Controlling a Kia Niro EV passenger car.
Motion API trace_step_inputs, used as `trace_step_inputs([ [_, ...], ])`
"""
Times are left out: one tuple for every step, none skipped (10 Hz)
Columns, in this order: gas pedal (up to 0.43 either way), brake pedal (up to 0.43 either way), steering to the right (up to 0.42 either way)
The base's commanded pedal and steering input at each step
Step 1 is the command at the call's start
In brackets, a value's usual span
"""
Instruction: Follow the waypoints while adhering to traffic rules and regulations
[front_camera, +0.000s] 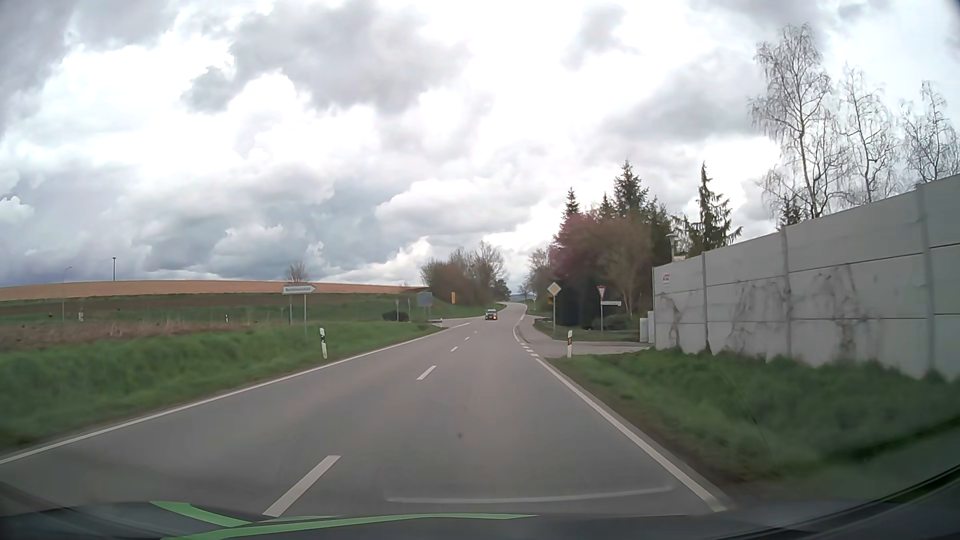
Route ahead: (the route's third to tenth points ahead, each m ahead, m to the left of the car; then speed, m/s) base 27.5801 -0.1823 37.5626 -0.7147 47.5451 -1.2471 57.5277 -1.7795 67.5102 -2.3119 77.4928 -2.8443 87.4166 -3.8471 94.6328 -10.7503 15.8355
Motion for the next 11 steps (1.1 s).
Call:
trace_step_inputs([
  [0.000, 0.085, 0.008],
  [0.000, 0.085, 0.009],
  [0.000, 0.085, 0.009],
  [0.000, 0.085, 0.009],
  [0.000, 0.085, 0.009],
  [0.000, 0.085, 0.008],
  [0.000, 0.085, 0.007],
  [0.000, 0.091, 0.006],
  [0.000, 0.098, 0.004],
  [0.000, 0.104, 0.003],
  [0.000, 0.110, 0.003],
])
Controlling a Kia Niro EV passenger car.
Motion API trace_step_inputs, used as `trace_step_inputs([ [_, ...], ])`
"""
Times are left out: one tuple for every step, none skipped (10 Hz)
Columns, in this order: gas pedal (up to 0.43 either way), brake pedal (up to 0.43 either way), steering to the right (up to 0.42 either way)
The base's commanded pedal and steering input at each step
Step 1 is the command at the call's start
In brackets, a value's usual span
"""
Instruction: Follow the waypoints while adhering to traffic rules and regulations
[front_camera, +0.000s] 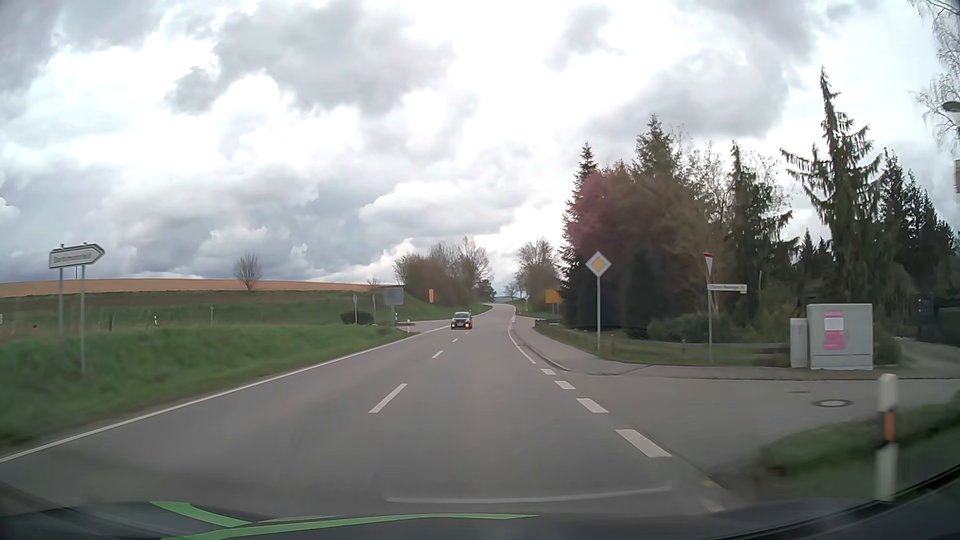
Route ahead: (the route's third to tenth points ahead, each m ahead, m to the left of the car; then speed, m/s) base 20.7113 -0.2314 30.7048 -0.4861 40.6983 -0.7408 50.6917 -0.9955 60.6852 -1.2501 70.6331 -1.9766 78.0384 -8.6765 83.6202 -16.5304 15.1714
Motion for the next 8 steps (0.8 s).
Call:
trace_step_inputs([
  [0.000, 0.116, 0.002],
  [0.000, 0.122, 0.002],
  [0.000, 0.134, 0.002],
  [0.000, 0.152, 0.002],
  [0.000, 0.152, 0.002],
  [0.000, 0.159, 0.002],
  [0.000, 0.165, 0.002],
  [0.000, 0.171, 0.002],
])
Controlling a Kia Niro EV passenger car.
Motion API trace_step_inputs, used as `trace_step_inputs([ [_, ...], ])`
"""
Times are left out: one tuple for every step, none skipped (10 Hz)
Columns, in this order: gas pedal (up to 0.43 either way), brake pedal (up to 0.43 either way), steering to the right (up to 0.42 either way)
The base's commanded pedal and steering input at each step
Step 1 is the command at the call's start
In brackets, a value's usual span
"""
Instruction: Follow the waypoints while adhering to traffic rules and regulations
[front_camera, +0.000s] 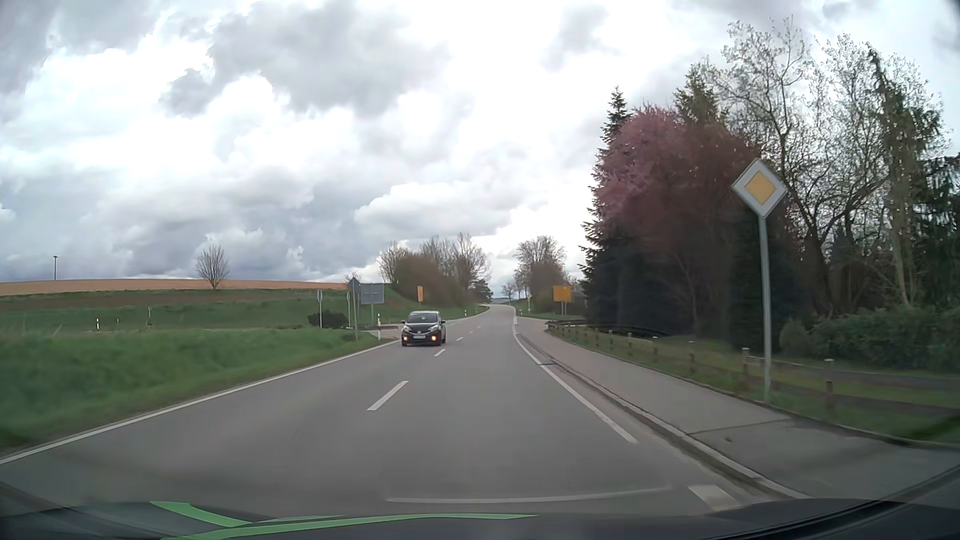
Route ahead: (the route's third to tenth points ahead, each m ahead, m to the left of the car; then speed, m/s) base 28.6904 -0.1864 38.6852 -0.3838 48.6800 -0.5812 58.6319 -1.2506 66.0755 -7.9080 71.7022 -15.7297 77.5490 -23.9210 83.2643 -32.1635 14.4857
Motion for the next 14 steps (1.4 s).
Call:
trace_step_inputs([
  [0.000, 0.177, 0.003],
  [0.000, 0.183, 0.004],
  [0.000, 0.189, 0.004],
  [0.000, 0.195, 0.003],
  [0.000, 0.195, 0.004],
  [0.000, 0.201, 0.005],
  [0.000, 0.201, 0.005],
  [0.000, 0.201, 0.005],
  [0.000, 0.201, 0.005],
  [0.000, 0.201, 0.005],
  [0.000, 0.201, 0.005],
  [0.000, 0.201, 0.005],
  [0.000, 0.201, 0.006],
  [0.000, 0.207, 0.006],
])
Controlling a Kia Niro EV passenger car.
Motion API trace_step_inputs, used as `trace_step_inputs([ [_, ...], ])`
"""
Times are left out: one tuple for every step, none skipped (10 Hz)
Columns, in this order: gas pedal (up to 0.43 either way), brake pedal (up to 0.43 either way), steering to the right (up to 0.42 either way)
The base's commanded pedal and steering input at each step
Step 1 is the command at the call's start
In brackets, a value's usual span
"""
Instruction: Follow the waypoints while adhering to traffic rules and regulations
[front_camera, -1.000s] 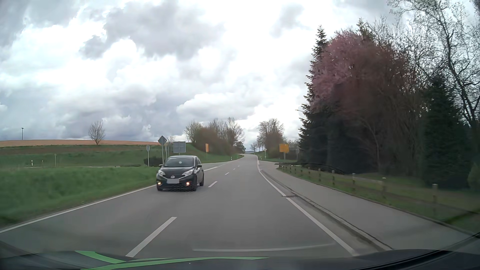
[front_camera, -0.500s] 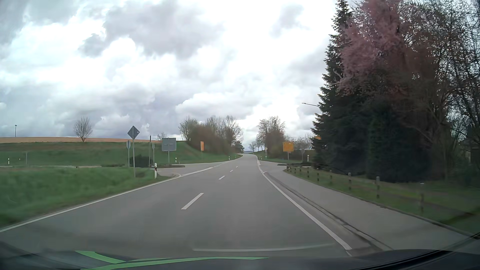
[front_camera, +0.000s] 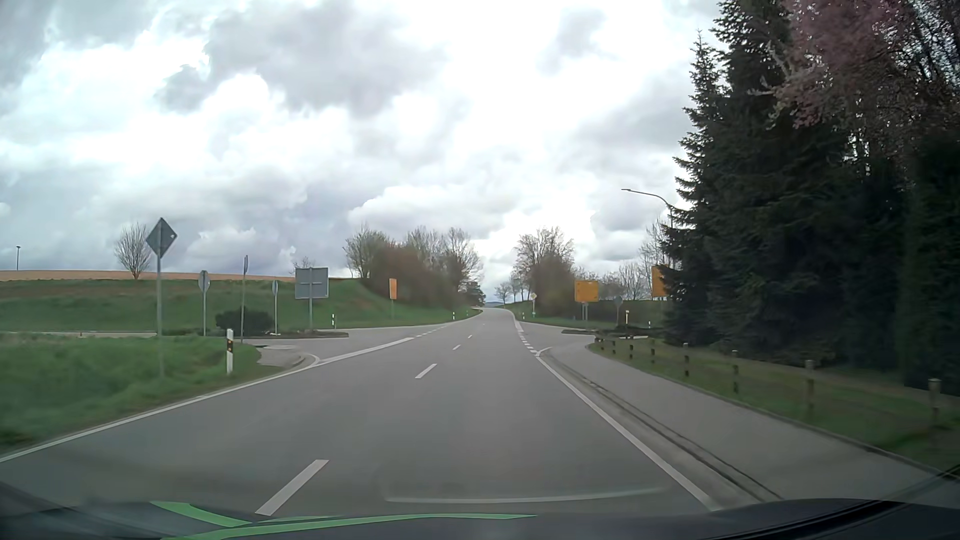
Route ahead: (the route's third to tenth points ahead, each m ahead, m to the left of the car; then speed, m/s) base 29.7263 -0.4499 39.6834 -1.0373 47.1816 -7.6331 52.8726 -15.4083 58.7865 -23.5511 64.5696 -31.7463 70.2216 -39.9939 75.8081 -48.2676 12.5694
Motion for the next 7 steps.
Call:
trace_step_inputs([
  [0.000, 0.201, 0.006],
  [0.000, 0.201, 0.006],
  [0.000, 0.201, 0.007],
  [0.000, 0.207, 0.008],
  [0.000, 0.195, 0.008],
  [0.000, 0.195, 0.009],
  [0.000, 0.195, 0.010],
])
